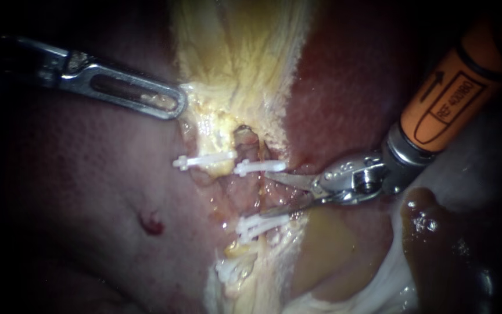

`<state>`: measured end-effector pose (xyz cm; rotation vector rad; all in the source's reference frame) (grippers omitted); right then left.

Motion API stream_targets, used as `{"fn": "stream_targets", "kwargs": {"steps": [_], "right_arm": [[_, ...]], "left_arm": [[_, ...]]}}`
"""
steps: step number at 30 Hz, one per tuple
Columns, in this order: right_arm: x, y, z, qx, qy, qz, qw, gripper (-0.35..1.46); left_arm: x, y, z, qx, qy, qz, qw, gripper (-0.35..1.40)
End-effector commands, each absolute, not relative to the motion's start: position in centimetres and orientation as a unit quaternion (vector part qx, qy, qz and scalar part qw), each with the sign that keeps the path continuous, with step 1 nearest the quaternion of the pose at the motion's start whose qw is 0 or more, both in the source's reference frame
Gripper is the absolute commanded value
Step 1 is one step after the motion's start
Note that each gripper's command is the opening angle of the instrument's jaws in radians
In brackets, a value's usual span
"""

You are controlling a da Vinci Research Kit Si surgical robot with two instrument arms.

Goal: Go to the cutting position right tube

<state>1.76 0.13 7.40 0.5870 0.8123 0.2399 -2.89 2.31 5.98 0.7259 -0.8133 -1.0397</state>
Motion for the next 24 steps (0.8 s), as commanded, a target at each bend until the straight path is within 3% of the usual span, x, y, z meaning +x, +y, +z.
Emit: {"fn": "stream_targets", "kwargs": {"steps": [1, 13, 24], "right_arm": [[1.78, 0.13, 7.42, 0.286, 0.393, 0.11, 0.867, 1.37], [2.03, 0.13, 7.57, 0.36, 0.459, 0.037, 0.811, 1.31], [2.23, 0.12, 7.56, 0.389, 0.499, 0.007, 0.774, 1.39]], "left_arm": [[-2.89, 2.31, 5.98, 0.33, -0.369, -0.472, 0.73, -0.35], [-2.89, 2.31, 5.99, 0.331, -0.369, -0.471, 0.73, -0.35], [-2.89, 2.3, 5.99, 0.331, -0.369, -0.471, 0.73, -0.35]]}}
